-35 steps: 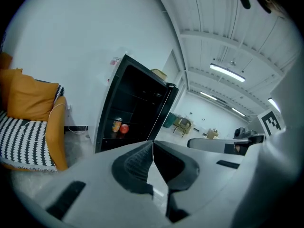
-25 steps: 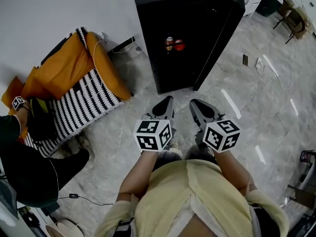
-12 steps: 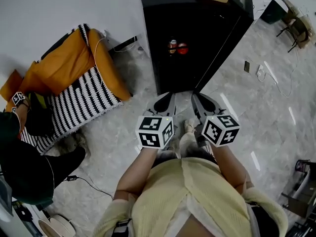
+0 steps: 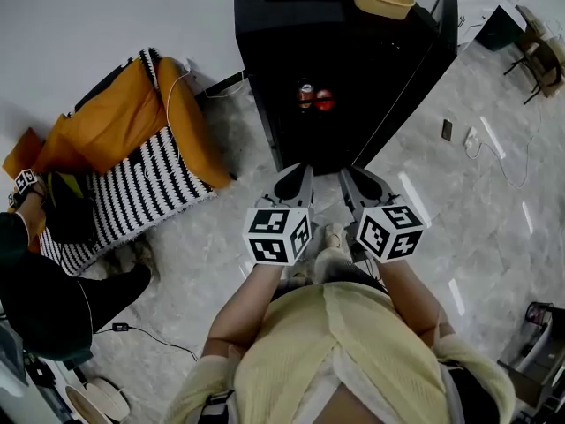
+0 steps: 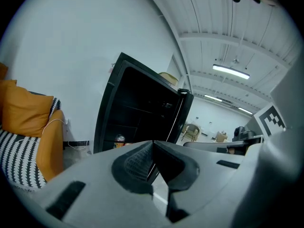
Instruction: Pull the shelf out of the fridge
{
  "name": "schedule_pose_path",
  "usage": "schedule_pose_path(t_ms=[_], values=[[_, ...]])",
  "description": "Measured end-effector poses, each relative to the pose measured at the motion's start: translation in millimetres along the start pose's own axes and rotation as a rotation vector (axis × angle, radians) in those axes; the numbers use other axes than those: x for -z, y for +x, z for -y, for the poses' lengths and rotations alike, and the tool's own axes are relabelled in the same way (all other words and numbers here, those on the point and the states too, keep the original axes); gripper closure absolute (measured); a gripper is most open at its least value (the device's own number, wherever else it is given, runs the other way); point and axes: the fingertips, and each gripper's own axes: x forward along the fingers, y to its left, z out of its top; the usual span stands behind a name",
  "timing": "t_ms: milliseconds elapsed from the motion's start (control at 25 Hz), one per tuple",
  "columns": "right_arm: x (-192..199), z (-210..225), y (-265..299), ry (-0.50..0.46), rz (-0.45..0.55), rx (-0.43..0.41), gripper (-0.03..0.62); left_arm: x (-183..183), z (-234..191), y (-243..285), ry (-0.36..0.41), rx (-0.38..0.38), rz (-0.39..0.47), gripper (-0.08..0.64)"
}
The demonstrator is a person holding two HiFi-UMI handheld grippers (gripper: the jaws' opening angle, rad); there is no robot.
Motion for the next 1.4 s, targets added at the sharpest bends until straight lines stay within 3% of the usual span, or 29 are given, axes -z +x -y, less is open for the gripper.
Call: schedule_pose_path(t_ms=[760, 1400], values=[[-42.8, 74.0, 64.2, -0.019, -0.007, -0.024, 0.561, -24.6, -24.6, 92.8, -0.053, -0.102, 0.040, 0.535], [-74.1, 104.5, 114.6, 0.050, 0.052, -0.022, 0.561, -47.7, -58.0, 140.9, -0.108, -0.198, 0.107, 0.535]])
